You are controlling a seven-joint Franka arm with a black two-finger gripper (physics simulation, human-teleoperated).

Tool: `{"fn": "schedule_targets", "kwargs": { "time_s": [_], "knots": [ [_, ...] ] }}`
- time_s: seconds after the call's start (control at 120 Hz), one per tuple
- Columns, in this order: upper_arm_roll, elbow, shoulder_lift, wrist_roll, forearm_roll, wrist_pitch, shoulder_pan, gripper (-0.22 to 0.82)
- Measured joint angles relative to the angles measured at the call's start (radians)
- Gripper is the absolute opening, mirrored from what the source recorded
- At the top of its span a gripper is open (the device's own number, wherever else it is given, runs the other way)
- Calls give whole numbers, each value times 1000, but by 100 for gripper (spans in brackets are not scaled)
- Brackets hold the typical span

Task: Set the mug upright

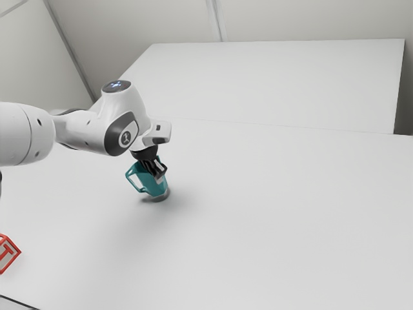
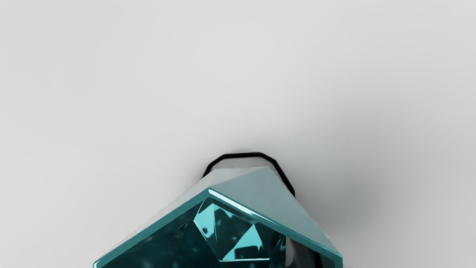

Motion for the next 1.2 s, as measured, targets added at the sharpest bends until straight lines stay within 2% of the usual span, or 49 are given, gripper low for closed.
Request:
{"fn": "schedule_targets", "kwargs": {
  "time_s": [0.133, 0.392, 0.667, 0.9, 1.125, 1.2],
  "knots": [
    [0, 0, 0, 0, -5, 6, 0, -12],
    [0, 0, 3, 2, -14, 17, 0, 8],
    [0, 0, 1, 3, -22, 19, 0, 22],
    [-1, 13, -19, 4, -22, 19, 0, 28],
    [-2, 21, -84, 3, -23, 1, -2, 30],
    [-3, 60, -103, 3, -20, -31, -2, 31]
  ]
}}
